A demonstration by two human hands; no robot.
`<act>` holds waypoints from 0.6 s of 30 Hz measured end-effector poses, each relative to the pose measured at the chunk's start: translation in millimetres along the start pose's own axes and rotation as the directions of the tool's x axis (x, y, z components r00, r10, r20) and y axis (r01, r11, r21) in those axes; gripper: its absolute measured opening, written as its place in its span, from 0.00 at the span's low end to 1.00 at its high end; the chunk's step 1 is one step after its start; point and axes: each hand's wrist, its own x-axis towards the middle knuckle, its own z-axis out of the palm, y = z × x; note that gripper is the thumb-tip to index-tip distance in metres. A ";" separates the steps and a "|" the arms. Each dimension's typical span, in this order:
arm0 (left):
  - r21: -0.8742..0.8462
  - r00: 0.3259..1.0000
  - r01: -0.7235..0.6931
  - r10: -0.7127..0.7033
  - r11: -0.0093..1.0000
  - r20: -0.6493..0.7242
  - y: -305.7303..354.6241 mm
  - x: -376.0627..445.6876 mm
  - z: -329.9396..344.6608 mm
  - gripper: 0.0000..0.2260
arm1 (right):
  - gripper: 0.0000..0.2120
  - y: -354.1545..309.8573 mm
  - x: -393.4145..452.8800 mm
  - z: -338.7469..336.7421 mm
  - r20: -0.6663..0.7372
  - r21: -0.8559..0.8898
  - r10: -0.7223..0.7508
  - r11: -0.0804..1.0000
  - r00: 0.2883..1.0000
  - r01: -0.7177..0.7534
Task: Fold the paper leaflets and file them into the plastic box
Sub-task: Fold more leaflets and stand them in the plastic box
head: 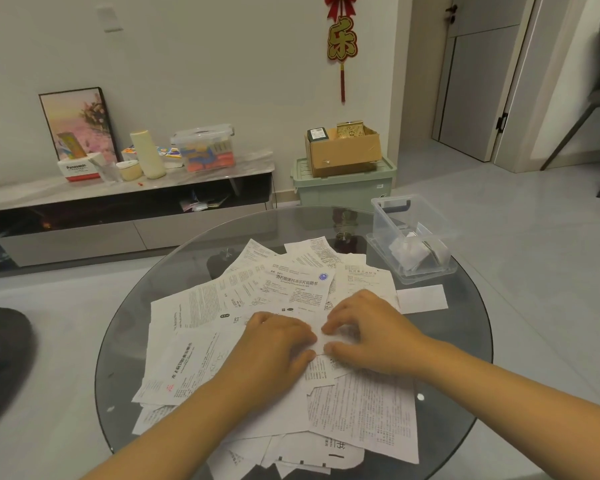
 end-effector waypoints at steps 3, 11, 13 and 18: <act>-0.039 0.998 0.002 -0.004 0.999 -0.061 5.3 2.0 -3.1 0.10 | 0.16 -0.6 -0.9 0.6 0.037 -0.077 -0.001 0.997 0.999 0.004; -0.341 0.972 0.192 -0.226 0.920 -0.061 12.4 3.8 2.5 0.07 | 0.05 -0.7 -4.3 -1.2 -0.037 0.049 0.128 0.991 0.991 -0.126; -0.331 0.967 0.229 -0.254 0.915 -0.034 11.6 4.3 5.1 0.12 | 0.03 -0.2 -5.0 1.6 -0.025 0.088 0.147 0.986 0.989 -0.144; -0.290 0.973 0.219 -0.229 0.932 -0.001 7.0 7.6 10.0 0.14 | 0.19 -0.2 -2.5 6.4 -0.056 0.050 0.131 0.990 0.990 -0.128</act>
